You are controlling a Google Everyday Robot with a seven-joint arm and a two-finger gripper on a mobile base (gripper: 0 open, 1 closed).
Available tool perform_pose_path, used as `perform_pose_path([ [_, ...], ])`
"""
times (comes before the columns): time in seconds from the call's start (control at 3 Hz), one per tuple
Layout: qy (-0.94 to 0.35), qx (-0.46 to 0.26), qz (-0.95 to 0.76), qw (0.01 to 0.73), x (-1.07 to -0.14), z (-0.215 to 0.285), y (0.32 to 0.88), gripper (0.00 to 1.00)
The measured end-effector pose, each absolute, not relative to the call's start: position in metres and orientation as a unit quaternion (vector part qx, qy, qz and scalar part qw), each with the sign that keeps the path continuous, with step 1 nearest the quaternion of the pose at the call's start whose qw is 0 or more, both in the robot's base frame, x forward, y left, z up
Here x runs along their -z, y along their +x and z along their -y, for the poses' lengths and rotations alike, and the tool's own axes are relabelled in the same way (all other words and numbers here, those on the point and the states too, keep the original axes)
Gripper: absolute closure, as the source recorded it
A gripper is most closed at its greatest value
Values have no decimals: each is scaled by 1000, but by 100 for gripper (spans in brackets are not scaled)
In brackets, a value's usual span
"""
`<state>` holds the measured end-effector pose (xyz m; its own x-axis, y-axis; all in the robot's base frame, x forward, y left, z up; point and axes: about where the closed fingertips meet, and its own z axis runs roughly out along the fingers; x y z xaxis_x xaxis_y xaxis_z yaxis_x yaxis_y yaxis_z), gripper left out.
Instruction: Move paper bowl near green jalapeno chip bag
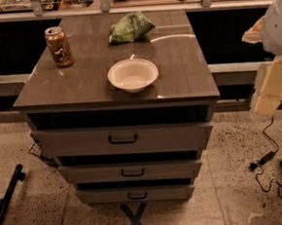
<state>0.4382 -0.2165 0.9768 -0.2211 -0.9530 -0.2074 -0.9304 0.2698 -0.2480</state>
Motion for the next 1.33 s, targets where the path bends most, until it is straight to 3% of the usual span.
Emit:
perform_pose_path([
  [0.33,-603,35,-780,163,-976,215,440,0],
  [0.67,-600,32,-774,199,-967,200,461,0],
  [1.0,-599,11,-750,280,-950,157,500,0],
  [1.33,-593,24,-747,300,-959,157,509,0],
])
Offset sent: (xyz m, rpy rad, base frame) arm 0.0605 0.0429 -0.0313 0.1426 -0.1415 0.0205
